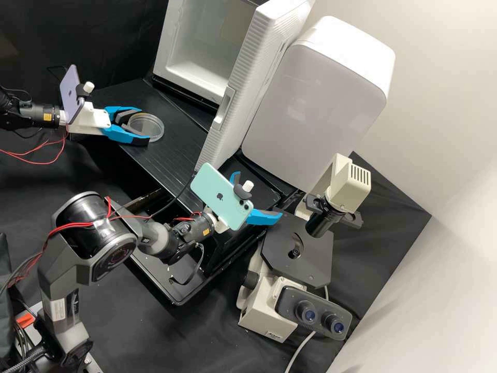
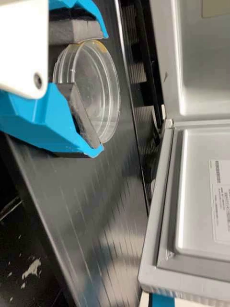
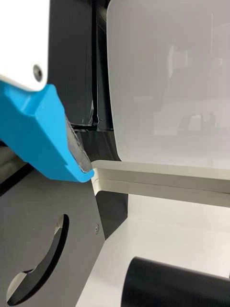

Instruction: Take the petri dish out of the incubator

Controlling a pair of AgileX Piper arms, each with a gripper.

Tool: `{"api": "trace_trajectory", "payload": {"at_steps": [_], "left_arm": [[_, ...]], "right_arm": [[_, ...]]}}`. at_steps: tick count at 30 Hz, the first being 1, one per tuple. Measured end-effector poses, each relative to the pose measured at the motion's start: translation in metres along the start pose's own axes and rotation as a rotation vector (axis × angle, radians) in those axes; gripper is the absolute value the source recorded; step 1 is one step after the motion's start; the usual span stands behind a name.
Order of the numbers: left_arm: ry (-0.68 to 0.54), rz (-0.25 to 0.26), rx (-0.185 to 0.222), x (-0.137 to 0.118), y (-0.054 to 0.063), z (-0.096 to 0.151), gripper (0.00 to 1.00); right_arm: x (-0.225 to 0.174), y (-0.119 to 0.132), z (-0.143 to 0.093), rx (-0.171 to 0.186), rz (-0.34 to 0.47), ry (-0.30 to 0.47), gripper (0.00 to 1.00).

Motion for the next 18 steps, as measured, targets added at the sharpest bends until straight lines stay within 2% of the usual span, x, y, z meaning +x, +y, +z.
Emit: {"api": "trace_trajectory", "payload": {"at_steps": [15, 16, 18], "left_arm": [[0.011, 0.015, 0.000, 0.0077, -0.0012, -0.0046, 0.00], [0.012, 0.012, 0.000, 0.0079, -0.0019, -0.0048, 1.00], [0.014, 0.010, -0.002, 0.0085, -0.0027, -0.0052, 1.00]], "right_arm": [[0.0000, 0.0000, 0.0000, 0.000, 0.000, 0.000, 1.00], [0.0000, 0.0000, 0.0000, 0.000, 0.000, 0.000, 1.00], [0.0000, 0.0000, 0.0000, 0.000, 0.000, 0.000, 1.00]]}}
